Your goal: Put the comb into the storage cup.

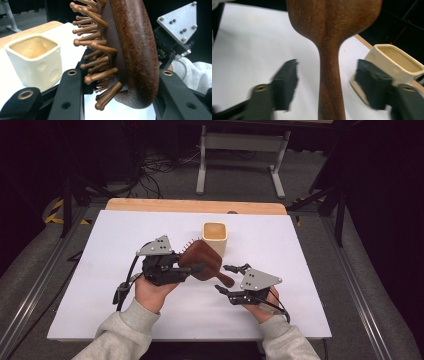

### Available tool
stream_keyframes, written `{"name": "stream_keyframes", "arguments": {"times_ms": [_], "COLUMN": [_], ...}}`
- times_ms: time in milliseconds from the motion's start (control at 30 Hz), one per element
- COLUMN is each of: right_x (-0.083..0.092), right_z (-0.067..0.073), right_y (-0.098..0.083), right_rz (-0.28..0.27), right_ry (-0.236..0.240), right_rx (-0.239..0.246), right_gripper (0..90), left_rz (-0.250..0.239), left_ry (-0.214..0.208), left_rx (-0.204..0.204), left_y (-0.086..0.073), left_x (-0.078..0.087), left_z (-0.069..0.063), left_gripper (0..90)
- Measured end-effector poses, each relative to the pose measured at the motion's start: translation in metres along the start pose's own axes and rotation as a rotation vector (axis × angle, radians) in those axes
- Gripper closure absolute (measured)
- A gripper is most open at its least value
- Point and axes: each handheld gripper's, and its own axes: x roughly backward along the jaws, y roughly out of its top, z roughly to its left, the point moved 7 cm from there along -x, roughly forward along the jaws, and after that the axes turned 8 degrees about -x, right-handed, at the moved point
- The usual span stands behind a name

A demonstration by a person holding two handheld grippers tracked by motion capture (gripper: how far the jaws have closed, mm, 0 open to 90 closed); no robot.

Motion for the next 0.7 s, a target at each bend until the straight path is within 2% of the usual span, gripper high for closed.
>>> {"name": "stream_keyframes", "arguments": {"times_ms": [33, 233, 700], "right_x": [0.002, 0.008, 0.025], "right_z": [-0.002, -0.01, -0.019], "right_y": [0.001, 0.001, -0.007], "right_rz": [-0.014, -0.038, -0.044], "right_ry": [0.006, 0.012, -0.025], "right_rx": [-0.021, -0.092, -0.141], "right_gripper": [20.7, 6.8, 3.9], "left_rz": [0.005, 0.021, 0.054], "left_ry": [-0.001, 0.012, 0.038], "left_rx": [-0.004, -0.033, -0.085], "left_y": [0.002, 0.015, 0.052], "left_x": [0.001, 0.007, 0.015], "left_z": [0.0, 0.006, 0.027], "left_gripper": [59.4, 59.4, 59.2]}}
